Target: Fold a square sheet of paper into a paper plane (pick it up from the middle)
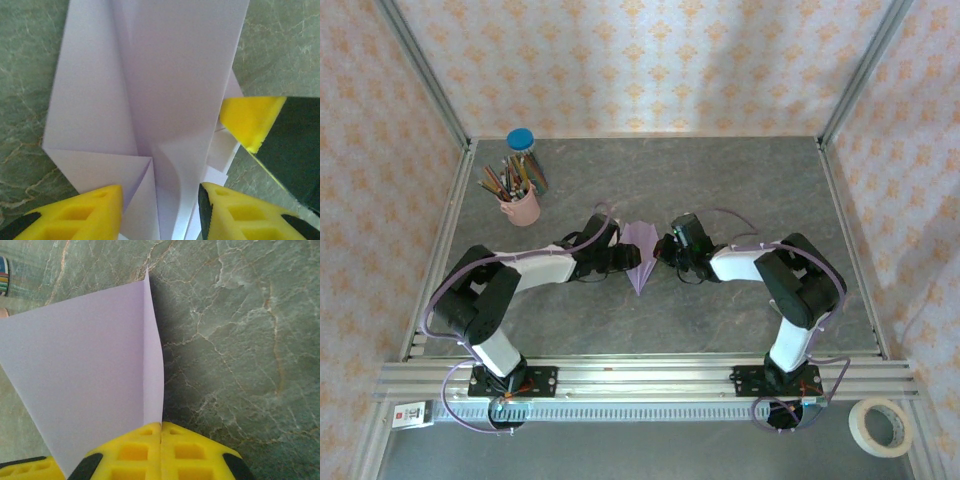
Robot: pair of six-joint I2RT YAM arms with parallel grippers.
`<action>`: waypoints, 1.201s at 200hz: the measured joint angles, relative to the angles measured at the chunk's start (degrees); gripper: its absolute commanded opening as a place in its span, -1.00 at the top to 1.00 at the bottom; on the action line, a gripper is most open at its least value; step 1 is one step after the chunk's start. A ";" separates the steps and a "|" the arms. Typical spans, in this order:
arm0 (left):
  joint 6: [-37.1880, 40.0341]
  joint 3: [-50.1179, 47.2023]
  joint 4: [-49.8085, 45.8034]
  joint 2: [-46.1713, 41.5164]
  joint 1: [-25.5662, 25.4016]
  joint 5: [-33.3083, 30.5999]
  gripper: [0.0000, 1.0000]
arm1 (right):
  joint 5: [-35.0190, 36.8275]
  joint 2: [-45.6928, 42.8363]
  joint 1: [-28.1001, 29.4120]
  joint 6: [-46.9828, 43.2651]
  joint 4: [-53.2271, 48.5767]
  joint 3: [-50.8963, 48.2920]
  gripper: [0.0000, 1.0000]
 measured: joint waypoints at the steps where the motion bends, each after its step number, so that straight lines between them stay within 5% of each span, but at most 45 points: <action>1: -0.07 -0.02 0.00 0.00 0.00 0.04 0.10 | 0.00 0.00 0.00 0.00 0.00 0.00 0.98; 97: -1.11 -0.42 0.42 0.02 -2.43 3.45 0.08 | 0.00 0.00 0.00 0.00 0.00 0.00 0.98; 240: 1.92 4.87 -4.02 3.45 -5.35 -2.78 0.06 | -2.78 -0.85 0.00 1.55 -0.87 1.62 1.00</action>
